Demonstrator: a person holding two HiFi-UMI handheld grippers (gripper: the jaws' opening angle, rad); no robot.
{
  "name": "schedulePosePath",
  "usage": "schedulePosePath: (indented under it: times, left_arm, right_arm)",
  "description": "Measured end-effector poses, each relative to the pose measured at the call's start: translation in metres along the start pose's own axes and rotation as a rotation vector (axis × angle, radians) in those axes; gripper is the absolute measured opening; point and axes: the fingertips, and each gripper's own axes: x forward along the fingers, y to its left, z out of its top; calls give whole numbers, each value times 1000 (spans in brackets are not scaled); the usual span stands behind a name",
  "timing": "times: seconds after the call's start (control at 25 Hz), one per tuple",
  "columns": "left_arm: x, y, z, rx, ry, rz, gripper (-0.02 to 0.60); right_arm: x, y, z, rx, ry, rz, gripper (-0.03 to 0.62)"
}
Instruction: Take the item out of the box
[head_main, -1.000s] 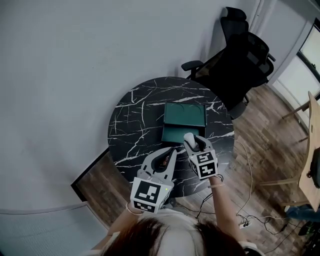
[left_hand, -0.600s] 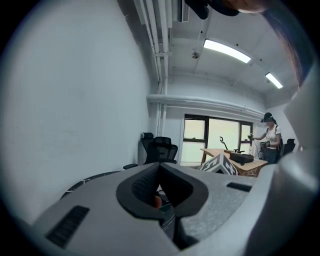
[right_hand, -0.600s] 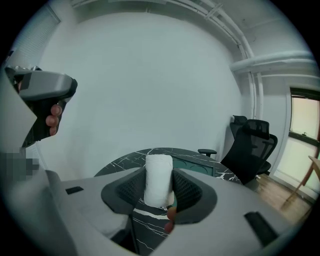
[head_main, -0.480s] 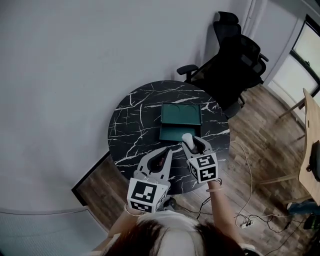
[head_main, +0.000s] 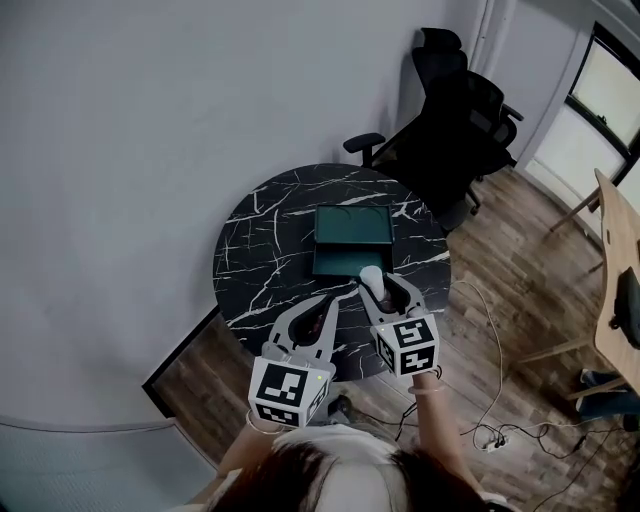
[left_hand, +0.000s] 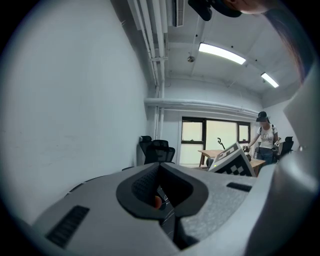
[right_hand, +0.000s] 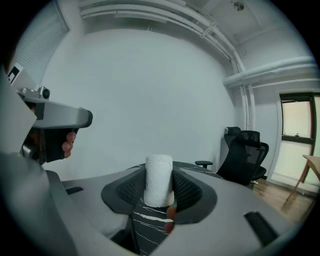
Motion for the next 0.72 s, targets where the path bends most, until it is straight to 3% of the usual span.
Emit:
schedulePosePath:
  times: [0.72]
  left_arm:
    - [-35,-38,11,20,-34,-5,8]
  right_arm:
    - [-87,26,36,-2,-175,-39,184]
